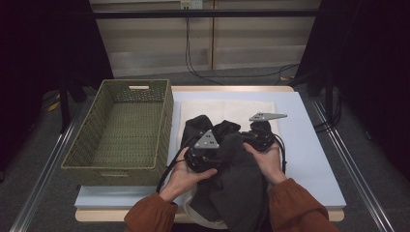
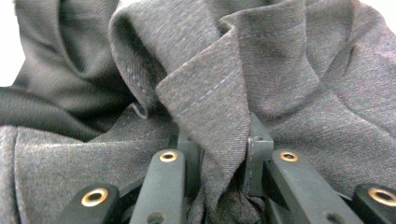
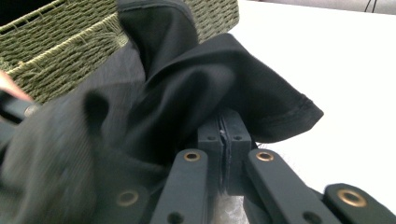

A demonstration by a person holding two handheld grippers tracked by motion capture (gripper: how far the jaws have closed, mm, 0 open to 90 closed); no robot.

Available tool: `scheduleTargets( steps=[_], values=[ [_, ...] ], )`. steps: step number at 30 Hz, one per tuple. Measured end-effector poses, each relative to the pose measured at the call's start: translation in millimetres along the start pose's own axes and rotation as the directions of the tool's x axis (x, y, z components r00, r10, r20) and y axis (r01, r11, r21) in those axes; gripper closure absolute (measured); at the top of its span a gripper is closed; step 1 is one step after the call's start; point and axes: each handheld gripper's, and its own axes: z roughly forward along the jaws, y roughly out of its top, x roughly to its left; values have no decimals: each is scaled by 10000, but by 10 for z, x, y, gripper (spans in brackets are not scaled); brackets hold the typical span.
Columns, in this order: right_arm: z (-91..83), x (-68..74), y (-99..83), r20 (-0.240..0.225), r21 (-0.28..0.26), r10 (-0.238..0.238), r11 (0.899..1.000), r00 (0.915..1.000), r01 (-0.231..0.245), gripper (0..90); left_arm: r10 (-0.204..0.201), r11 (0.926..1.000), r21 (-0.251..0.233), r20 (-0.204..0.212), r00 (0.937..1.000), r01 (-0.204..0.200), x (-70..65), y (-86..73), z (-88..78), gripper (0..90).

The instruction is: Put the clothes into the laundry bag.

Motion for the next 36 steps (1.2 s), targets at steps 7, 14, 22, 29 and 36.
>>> scheduleTargets(
  steps=[7,14,22,29,36],
  values=[
    [-64,41,60,43,-473,-110,9988,9999,112,889,36,9992,397,147,9999,-41,-10,-37,214,745],
    [-123,87,98,96,-786,-263,9965,9996,269,891,237,9961,839,465,9986,-275,-51,-120,403,747],
    [-225,216,146,300,-864,-761,9932,9967,784,891,86,9952,976,-362,9993,-50,-81,-146,490,751],
    [-310,222,35,189,-940,-713,9929,9973,728,891,-69,9984,565,-452,9990,95,-51,-169,458,706],
    [-284,155,-10,216,-973,-541,9937,9983,560,889,-669,9978,-17,-247,9975,669,6,-182,223,504]
  ],
)
